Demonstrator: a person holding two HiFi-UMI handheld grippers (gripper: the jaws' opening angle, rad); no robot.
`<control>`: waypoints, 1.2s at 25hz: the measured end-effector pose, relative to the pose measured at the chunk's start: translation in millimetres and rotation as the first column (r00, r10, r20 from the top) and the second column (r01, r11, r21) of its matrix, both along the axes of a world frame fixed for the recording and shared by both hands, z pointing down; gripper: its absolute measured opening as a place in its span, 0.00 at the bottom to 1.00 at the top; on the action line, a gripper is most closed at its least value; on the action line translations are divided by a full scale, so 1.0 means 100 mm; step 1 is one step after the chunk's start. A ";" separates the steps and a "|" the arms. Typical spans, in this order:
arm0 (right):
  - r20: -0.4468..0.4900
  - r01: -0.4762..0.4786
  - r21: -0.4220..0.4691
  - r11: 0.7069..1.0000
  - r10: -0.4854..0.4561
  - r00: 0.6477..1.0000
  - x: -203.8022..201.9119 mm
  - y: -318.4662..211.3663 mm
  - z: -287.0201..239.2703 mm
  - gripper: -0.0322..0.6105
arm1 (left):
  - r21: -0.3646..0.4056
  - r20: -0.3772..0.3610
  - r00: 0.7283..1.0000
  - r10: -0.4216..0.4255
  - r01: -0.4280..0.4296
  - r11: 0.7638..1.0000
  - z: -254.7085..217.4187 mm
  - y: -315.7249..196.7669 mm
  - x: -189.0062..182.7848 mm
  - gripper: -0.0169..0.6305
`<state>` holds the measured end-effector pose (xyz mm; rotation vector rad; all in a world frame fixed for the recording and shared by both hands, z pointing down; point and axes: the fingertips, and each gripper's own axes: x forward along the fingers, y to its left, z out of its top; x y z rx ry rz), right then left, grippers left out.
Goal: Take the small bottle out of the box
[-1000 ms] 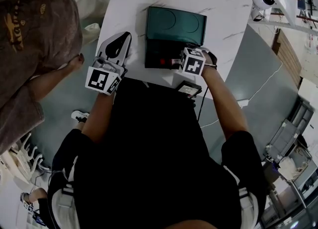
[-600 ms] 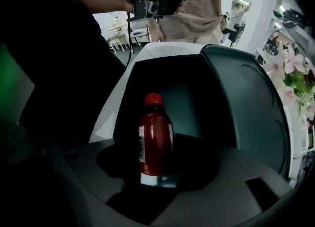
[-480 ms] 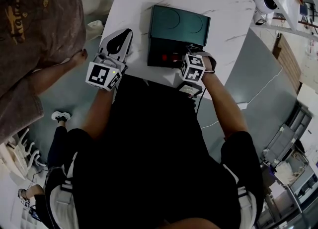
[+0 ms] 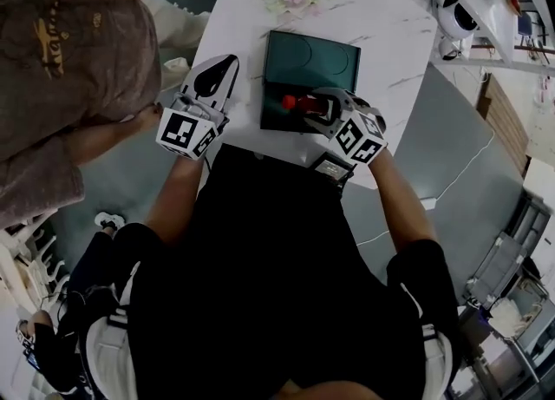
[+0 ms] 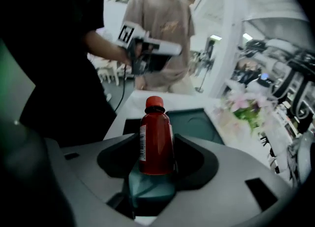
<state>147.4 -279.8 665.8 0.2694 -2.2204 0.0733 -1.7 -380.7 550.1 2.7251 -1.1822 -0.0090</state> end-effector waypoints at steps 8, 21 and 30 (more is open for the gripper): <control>0.512 -0.402 0.080 0.912 0.308 0.802 0.21 -0.66 -1.54 0.42 | 0.077 0.006 1.000 -0.012 0.011 0.997 -0.48 -0.11 0.15 0.05; 0.854 -0.621 0.076 0.780 0.270 0.444 0.66 -0.80 -2.75 0.42 | 0.215 0.093 0.993 0.070 -0.088 0.973 -1.03 -0.13 0.55 0.05; 0.921 -0.791 0.070 0.607 0.264 0.285 1.04 -0.80 -3.00 0.42 | 0.255 0.096 0.993 0.074 -0.097 0.962 -1.30 -0.18 0.66 0.05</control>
